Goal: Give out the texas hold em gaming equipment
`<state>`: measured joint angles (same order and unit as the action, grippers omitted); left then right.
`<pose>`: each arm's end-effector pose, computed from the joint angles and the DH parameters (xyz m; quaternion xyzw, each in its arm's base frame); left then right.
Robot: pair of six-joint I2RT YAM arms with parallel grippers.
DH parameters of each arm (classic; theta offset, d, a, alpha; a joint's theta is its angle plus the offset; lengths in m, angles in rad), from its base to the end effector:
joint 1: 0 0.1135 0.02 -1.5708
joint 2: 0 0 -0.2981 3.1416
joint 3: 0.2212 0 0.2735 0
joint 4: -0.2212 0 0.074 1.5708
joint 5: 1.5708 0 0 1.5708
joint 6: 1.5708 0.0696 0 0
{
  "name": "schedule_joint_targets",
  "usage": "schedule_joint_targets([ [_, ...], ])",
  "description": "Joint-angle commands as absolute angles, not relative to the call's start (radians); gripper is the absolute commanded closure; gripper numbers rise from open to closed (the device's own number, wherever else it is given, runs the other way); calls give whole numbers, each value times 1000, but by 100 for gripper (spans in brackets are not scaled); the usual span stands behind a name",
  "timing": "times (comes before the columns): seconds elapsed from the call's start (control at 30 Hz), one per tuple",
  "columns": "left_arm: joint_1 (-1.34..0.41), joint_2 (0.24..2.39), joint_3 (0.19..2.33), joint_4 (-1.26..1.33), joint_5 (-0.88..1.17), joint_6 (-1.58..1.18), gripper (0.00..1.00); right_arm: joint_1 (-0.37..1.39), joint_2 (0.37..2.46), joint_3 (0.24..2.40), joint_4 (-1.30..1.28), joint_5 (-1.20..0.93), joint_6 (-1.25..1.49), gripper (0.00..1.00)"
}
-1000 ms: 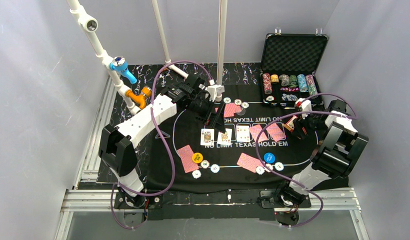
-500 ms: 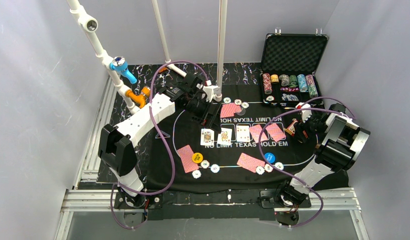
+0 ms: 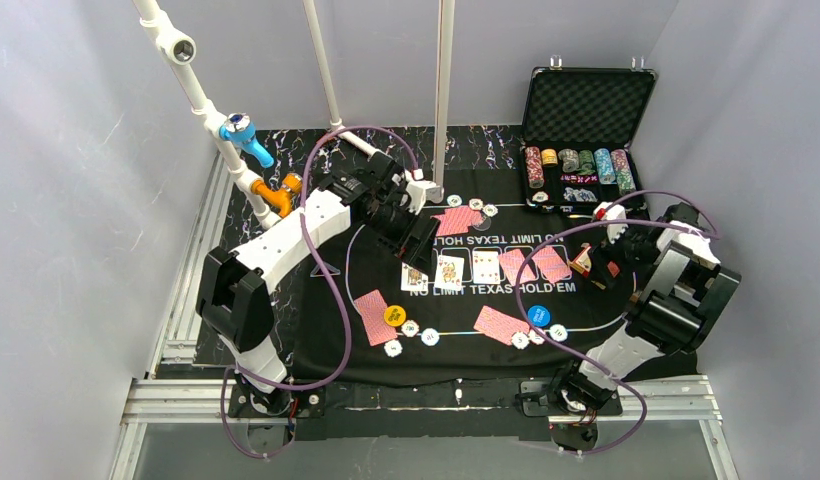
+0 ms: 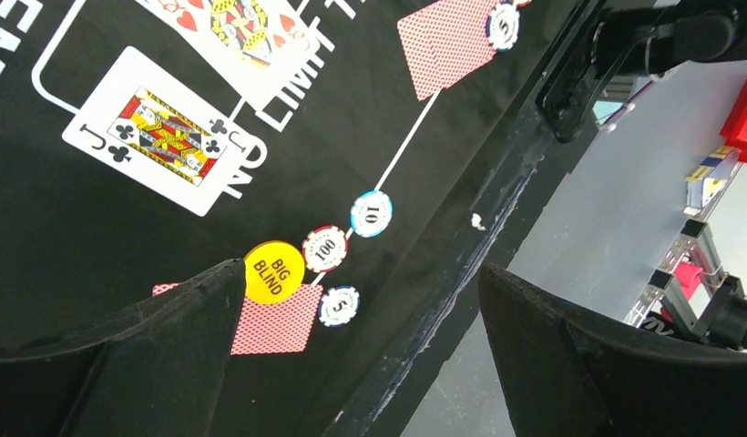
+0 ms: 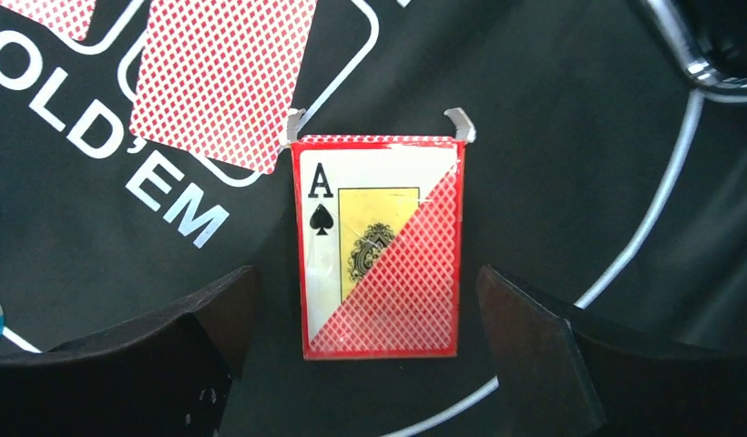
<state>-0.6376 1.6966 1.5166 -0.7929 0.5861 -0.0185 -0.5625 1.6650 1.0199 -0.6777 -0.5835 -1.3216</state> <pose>0.3025 -0.2720 0.3114 0.3597 0.8455 -0.3522 0.1780 0.2994 -0.1434 0.1697 -0.3852 0.8696 0.0721 0.3005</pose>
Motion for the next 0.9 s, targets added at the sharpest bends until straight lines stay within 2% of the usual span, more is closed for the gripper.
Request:
schedule_joint_targets([
  [0.0,-635,1647,1483,-828,581,51,2,-567,1581,1079,-782,-625,-1367,2],
  [0.47,-634,1542,1352,-827,601,182,2,-511,1461,1194,-1127,-641,-1388,2],
  [0.57,-634,1530,1343,-837,541,219,2,-465,1423,1193,-1150,-637,-1341,2],
  [0.73,-615,1558,1376,-977,370,479,1,-364,1353,1177,-1152,-650,-1238,0],
  [0.87,-570,1513,1315,-985,281,695,1,-273,1323,1178,-1143,-641,-1131,0],
])
